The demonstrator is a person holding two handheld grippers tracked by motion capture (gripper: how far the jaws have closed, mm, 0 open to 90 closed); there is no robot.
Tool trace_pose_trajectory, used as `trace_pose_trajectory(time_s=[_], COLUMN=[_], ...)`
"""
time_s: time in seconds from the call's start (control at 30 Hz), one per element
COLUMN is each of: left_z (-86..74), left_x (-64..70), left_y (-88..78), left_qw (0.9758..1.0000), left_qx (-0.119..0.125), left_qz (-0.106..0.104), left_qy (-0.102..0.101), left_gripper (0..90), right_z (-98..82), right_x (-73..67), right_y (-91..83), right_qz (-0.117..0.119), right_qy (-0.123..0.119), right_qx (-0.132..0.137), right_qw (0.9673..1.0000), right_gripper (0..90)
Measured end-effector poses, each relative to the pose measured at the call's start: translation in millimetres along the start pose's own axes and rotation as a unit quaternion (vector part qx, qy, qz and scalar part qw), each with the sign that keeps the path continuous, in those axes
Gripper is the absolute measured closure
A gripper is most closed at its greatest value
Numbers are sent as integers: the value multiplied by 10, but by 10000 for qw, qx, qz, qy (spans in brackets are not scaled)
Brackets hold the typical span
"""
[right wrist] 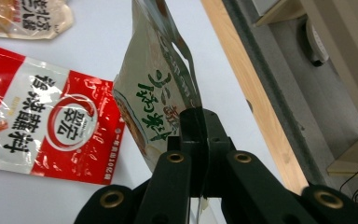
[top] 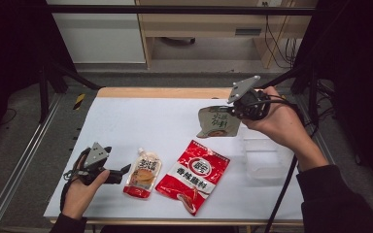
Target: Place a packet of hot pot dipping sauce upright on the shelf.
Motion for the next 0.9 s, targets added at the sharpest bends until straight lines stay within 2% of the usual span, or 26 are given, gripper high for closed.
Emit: trace_pose_trajectory(time_s=[0.07,0.27,0.43,0.77,0.9], left_z=[-66,-175,-166,-238,-261], left_x=[-37,-111,-122,-225,-265], left_y=[-14,-101,-122,-124,-135], left_qw=[9999,9993,9987,9965,9960], left_qx=[-49,-19,74,72,58], left_qz=[149,327,447,560,566], left_qy=[-15,-164,-245,-619,-685], left_gripper=[58,52,52,52,52], right_z=[-56,-233,-392,-745,-839], right_x=[66,250,384,691,788], right_y=[-29,-95,-104,-53,-7], right_qz=[-57,-249,-425,-700,-823], right_qy=[55,241,347,619,689], right_qx=[29,39,19,8,-15], right_qw=[10000,9994,9985,9956,9942], right_gripper=[900,900,900,900,900])
Point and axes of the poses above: each handheld gripper's, and its own axes: y roughly forward along the jaws, z roughly out of its top, x roughly to its right, the point moved 3 cm from there along y, roughly forward along the jaws, and after that the axes turned 1 degree about -z, right-handed, at the moved point
